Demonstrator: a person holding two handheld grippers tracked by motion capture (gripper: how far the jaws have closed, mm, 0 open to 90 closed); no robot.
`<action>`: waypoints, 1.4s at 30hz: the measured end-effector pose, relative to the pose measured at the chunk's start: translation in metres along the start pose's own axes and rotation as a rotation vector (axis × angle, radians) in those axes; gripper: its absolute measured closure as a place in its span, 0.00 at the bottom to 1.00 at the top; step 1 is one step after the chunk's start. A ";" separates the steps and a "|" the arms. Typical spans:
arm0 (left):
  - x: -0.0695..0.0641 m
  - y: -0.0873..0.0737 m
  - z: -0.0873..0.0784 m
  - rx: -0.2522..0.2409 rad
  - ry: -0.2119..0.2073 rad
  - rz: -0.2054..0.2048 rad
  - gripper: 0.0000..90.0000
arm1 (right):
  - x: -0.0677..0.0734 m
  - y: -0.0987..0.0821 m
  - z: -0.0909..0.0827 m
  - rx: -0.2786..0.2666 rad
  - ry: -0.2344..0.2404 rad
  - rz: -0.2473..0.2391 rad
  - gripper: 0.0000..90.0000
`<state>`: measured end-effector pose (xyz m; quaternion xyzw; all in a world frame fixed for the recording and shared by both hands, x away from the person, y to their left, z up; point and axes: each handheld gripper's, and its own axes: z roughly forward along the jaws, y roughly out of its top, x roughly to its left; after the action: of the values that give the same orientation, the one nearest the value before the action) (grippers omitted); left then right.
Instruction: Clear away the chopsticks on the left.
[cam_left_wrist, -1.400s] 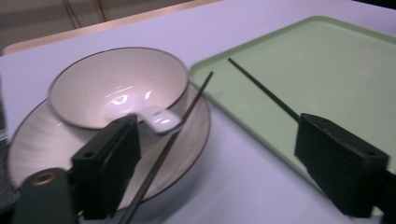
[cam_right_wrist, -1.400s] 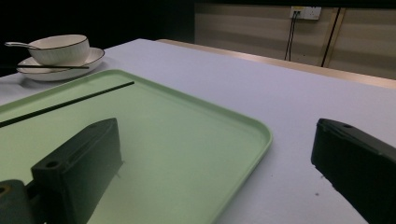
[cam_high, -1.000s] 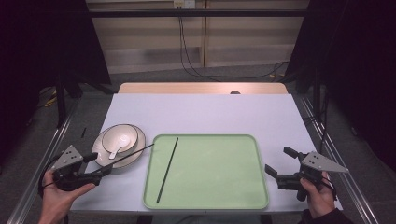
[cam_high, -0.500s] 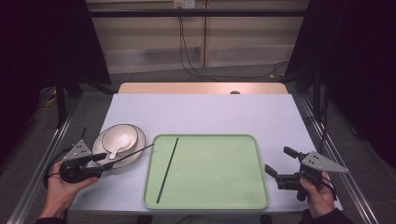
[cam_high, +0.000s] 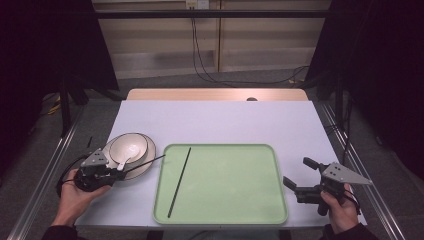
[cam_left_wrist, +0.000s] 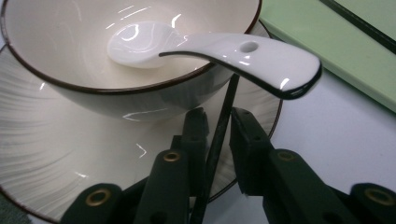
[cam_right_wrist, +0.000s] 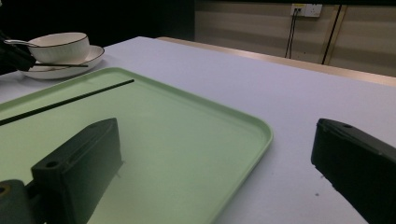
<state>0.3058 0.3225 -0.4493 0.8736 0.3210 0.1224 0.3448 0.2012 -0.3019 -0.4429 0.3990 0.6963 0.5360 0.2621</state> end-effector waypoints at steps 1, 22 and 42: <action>0.000 0.000 0.000 -0.001 -0.003 0.003 0.86 | 0.000 0.000 0.000 0.000 0.000 0.000 0.01; -0.023 0.011 -0.015 -0.128 -0.049 -0.112 0.96 | 0.000 0.001 -0.001 -0.011 -0.001 -0.004 0.01; -0.066 0.011 -0.026 -0.182 -0.050 -0.206 0.96 | 0.000 0.001 -0.001 -0.014 0.001 -0.005 0.01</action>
<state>0.2497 0.2871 -0.4223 0.8039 0.3879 0.0932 0.4412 0.2010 -0.3020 -0.4419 0.3953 0.6936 0.5404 0.2657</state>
